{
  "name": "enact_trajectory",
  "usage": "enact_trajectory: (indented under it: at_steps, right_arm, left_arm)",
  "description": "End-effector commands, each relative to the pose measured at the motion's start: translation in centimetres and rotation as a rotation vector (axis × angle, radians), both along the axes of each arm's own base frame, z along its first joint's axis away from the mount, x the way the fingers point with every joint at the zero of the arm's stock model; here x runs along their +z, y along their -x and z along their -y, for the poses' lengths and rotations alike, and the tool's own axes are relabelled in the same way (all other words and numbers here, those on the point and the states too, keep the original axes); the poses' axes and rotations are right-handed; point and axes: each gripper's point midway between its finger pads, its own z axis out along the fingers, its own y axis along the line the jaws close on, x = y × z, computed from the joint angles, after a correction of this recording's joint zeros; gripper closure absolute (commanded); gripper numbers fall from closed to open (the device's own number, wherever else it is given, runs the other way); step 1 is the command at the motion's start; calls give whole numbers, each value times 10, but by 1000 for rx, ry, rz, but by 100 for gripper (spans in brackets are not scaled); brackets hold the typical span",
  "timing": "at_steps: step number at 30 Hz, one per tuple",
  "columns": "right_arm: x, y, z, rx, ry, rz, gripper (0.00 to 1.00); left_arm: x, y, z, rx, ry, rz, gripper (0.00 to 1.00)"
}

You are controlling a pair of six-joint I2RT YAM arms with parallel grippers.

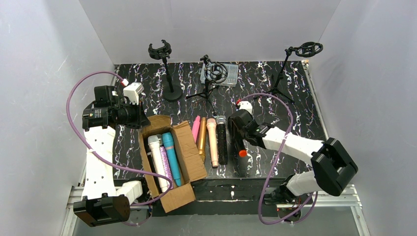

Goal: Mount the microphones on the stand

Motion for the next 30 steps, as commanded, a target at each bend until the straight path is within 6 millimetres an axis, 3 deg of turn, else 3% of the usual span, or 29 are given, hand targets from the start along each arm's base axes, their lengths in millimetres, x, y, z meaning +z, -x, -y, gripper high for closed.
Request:
enact_trajectory:
  at_steps: [1,7,10,13,18,24,26,30]
  right_arm:
    - [-12,0,-19,17,-90,-18,99]
    - [-56,21,-15,19,-79,-131,96]
    - [-61,24,-17,29,-85,-152,75]
    - [-50,22,-23,43,-105,-141,58]
    - [-3,6,-37,77,-136,-74,40]
    - [86,-8,-55,82,-241,68,34]
    - [112,-3,-66,99,-270,112,33]
    - [155,36,-115,223,-333,196,36]
  left_arm:
    - [19,2,9,-22,40,65,100]
    - [16,3,11,-26,49,54,100]
    - [15,3,10,-27,49,53,100]
    - [15,4,11,-29,49,55,100]
    - [17,4,12,-33,53,59,100]
    - [21,5,15,-35,71,65,100]
    - [21,4,15,-34,76,62,100]
    - [21,3,16,-32,82,61,100]
